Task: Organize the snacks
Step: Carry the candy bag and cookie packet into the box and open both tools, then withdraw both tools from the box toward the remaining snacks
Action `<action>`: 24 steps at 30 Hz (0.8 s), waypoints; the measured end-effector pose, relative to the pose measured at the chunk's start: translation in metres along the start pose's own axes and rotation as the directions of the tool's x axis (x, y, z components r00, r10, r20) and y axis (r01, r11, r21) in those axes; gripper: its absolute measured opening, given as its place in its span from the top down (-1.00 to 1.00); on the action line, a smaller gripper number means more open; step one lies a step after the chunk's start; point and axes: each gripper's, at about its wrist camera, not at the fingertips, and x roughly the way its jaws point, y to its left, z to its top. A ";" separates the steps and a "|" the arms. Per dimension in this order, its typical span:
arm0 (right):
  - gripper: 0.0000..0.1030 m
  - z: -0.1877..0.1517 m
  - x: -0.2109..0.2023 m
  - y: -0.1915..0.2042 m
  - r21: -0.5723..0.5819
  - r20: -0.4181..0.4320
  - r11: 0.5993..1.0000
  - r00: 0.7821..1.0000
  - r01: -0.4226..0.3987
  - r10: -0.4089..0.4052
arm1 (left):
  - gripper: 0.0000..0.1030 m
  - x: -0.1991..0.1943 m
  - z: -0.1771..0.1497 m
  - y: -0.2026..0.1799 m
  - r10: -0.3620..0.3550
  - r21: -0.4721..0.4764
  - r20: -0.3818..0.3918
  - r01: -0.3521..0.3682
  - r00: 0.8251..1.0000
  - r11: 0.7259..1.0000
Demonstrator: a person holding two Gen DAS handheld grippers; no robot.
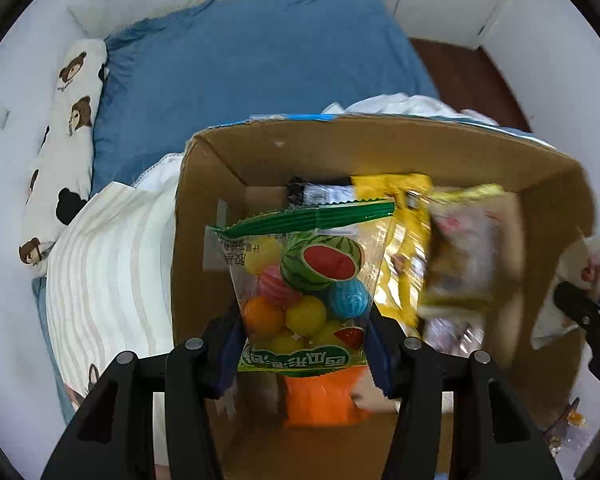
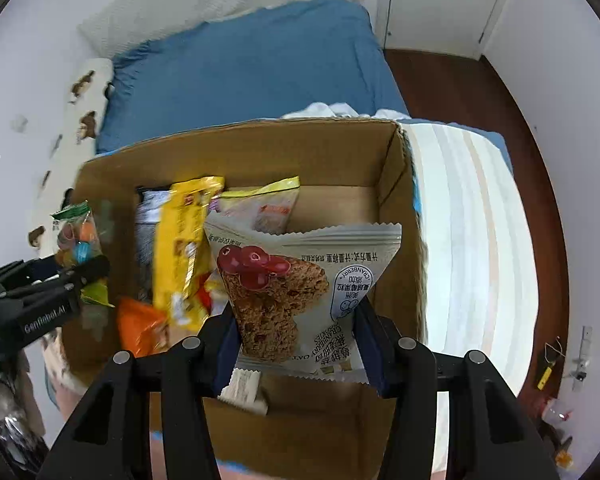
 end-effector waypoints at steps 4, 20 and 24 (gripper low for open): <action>-0.08 0.005 0.024 -0.004 0.010 -0.046 1.000 0.999 0.022 -0.022 | 0.02 0.029 0.013 0.000 0.041 0.025 -0.037 -0.040 0.998 0.999; -0.87 0.013 0.055 0.000 0.001 -0.042 1.000 0.999 0.000 0.000 | -0.74 0.043 0.015 0.011 -0.087 -0.060 -0.032 0.085 0.996 0.995; -0.87 0.003 0.046 -0.002 0.016 -0.015 1.000 1.000 -0.011 0.011 | -0.74 0.023 0.000 0.005 -0.091 -0.051 0.042 0.093 0.995 0.994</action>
